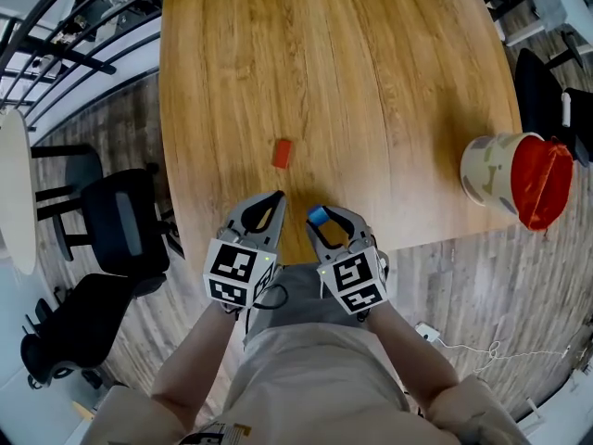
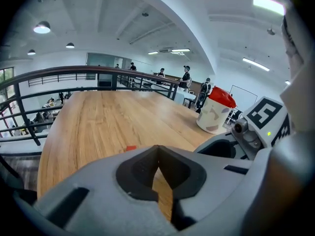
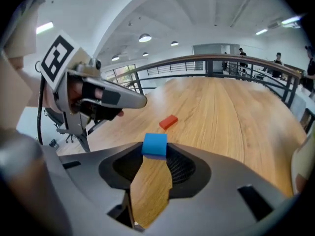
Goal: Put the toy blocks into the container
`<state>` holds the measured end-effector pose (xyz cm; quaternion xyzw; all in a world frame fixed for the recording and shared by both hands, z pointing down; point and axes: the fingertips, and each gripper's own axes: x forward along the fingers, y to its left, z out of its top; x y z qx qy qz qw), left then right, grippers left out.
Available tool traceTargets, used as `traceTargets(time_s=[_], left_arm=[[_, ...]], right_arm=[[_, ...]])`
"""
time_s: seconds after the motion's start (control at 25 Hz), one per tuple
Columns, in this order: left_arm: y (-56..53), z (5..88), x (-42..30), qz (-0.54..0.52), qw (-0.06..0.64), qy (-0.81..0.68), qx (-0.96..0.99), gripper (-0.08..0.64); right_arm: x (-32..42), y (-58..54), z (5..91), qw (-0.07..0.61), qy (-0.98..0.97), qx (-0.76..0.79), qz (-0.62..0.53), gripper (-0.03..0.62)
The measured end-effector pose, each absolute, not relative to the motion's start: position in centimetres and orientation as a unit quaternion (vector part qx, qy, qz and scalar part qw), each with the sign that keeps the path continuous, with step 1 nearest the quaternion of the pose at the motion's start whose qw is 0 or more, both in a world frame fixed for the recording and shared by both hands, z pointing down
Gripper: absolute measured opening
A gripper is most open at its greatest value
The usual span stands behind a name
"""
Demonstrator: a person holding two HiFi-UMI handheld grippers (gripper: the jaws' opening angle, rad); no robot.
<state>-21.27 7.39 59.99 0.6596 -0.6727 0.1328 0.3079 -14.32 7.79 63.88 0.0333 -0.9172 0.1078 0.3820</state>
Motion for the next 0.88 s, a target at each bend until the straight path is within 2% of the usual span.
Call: traceTargets(time_s=[0.52, 0.88], left_arm=[[1.2, 46.9, -19.4, 0.089, 0.190, -0.673, 0.709, 0.012], [-1.3, 39.1, -14.7, 0.064, 0.123, -0.647, 0.750, 0.012]], right_arm=[[-13.9, 2.5, 49.1, 0.244, -0.963, 0.075, 0.091, 0.155], [-9.8, -2.1, 40.1, 0.170, -0.974, 0.144, 0.051, 0.155]])
